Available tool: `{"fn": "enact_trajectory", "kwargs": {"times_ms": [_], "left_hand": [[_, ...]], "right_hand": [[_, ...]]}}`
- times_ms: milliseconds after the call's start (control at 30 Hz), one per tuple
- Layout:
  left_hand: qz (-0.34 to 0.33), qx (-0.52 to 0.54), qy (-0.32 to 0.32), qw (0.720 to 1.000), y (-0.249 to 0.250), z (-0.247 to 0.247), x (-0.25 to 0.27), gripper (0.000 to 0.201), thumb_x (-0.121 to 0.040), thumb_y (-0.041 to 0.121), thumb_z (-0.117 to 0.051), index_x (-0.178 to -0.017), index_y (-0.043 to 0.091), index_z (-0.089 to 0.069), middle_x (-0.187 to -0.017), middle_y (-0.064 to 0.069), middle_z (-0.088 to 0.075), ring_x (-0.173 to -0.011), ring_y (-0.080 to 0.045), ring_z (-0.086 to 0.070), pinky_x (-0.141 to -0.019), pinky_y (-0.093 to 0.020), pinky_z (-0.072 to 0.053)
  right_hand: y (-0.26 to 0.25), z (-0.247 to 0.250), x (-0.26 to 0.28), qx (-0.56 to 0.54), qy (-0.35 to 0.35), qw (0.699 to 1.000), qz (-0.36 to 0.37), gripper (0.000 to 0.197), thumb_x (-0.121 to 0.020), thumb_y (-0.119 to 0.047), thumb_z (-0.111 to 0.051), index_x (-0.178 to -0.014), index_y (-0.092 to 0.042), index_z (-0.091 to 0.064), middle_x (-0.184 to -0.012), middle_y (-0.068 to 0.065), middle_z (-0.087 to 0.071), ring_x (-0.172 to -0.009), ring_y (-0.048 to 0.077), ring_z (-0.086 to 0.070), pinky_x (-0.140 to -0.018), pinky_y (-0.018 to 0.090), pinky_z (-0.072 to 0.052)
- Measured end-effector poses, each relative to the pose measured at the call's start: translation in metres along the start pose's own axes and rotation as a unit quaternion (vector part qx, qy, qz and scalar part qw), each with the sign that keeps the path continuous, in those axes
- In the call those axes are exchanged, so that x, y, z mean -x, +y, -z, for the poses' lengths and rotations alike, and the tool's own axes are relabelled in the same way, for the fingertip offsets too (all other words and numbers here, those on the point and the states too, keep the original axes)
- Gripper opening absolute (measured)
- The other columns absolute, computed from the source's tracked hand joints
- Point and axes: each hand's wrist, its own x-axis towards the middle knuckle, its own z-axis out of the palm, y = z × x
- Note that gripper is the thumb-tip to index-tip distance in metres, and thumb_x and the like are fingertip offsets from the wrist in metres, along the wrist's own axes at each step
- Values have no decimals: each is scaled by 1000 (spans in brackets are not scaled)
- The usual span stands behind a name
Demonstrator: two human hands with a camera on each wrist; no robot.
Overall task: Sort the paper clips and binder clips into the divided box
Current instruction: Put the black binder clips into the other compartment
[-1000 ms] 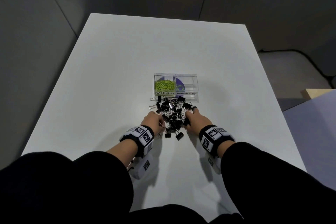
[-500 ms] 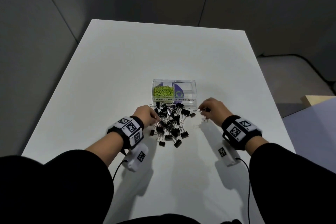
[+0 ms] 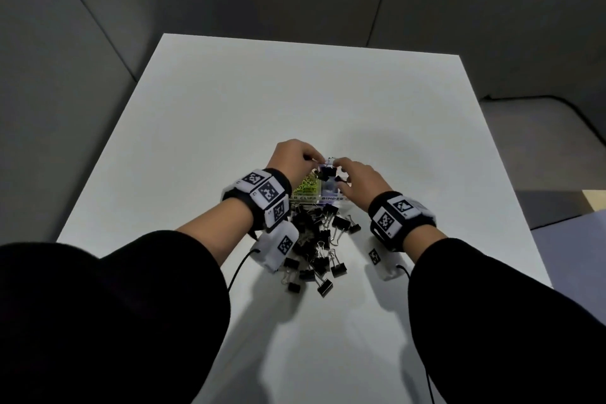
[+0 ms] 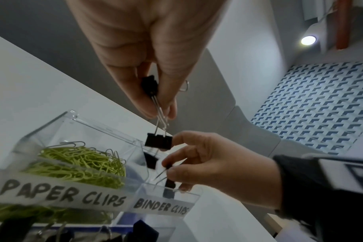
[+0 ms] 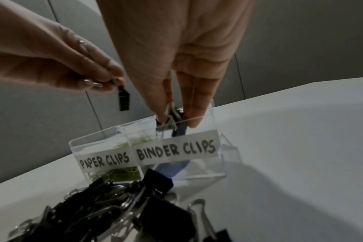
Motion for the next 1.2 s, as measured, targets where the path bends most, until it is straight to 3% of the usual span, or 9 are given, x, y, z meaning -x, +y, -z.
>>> {"fn": "enact_trajectory", "kwargs": {"times_ms": [100, 233, 467, 567, 667, 833, 900, 1000, 1200], "left_hand": [[-11, 7, 17, 1000, 4, -7, -16, 19, -89, 4, -58, -99, 7, -73, -104, -11, -71, -93, -18, -64, -80, -18, -45], [-43, -15, -1, 999, 11, -20, -34, 21, -89, 0, -55, -100, 6, -72, -107, -11, -70, -100, -21, -64, -86, -22, -49], [-98, -145, -134, 975, 12, -41, -29, 32, -91, 12, -52, -120, 19, -62, -132, 0, -56, -115, -18, -57, -99, -30, -44], [-135, -176, -109, 969, 7, -34, -16, 29, -91, 19, -47, -114, 25, -64, -126, 4, -57, -109, -16, -57, -86, -28, -43], [-150, -183, -93, 967, -5, -26, 6, 25, -91, 22, -46, -102, 26, -68, -111, 7, -62, -99, -14, -59, -84, -30, -44], [-141, -269, -169, 938, -50, -21, 43, 30, -90, 18, -46, -115, 26, -61, -122, 7, -56, -113, -12, -52, -78, -22, -43], [-143, -313, -183, 921, -68, -23, 52, 43, -88, 23, -51, -131, 29, -49, -139, 5, -43, -127, -14, -40, -93, -27, -45], [-123, -381, -215, 891, -84, -27, 61, 72, -84, 35, -57, -147, 30, -20, -156, -3, -16, -143, -22, -18, -114, -37, -26], [-86, -359, -229, 900, -87, -40, 75, 85, -78, 46, -64, -147, 27, -18, -157, -5, -8, -141, -25, -21, -111, -39, -33]], "right_hand": [[7, 2, 4, 10, 21, 1000, 11, 33, -93, -17, -48, -125, -12, -50, -124, 10, -59, -111, 27, -55, -91, 38, -44], [20, 6, 20, 29, 71, 997, 13, 16, -91, -19, -46, -100, -15, -59, -100, 2, -63, -96, 22, -55, -77, 35, -45], [28, -6, 48, 63, -15, 997, 32, 17, -91, -20, -45, -99, -13, -58, -95, 4, -64, -90, 25, -59, -66, 28, -37], [30, -16, 50, 92, -57, 994, 28, 30, -90, -30, -49, -117, -17, -54, -120, 3, -57, -110, 23, -51, -80, 33, -45], [28, -25, 53, 136, -110, 984, 9, 67, -82, -50, -58, -137, -21, -35, -142, 5, -39, -124, 26, -41, -95, 37, -42], [16, -39, 60, 182, -167, 969, -8, 110, -63, -71, -64, -146, -23, -10, -146, 8, -30, -128, 28, -37, -98, 41, -42], [10, -43, 61, 197, -173, 965, -12, 116, -61, -69, -67, -148, -23, -4, -147, 8, -28, -129, 29, -35, -100, 42, -41], [3, -49, 62, 208, -175, 962, -22, 118, -62, -64, -71, -148, -23, -1, -148, 8, -26, -131, 29, -33, -101, 43, -39], [-7, -58, 66, 155, -157, 974, -41, 103, -65, -51, -76, -144, -28, -14, -140, 8, -33, -126, 30, -37, -94, 43, -44]]}}
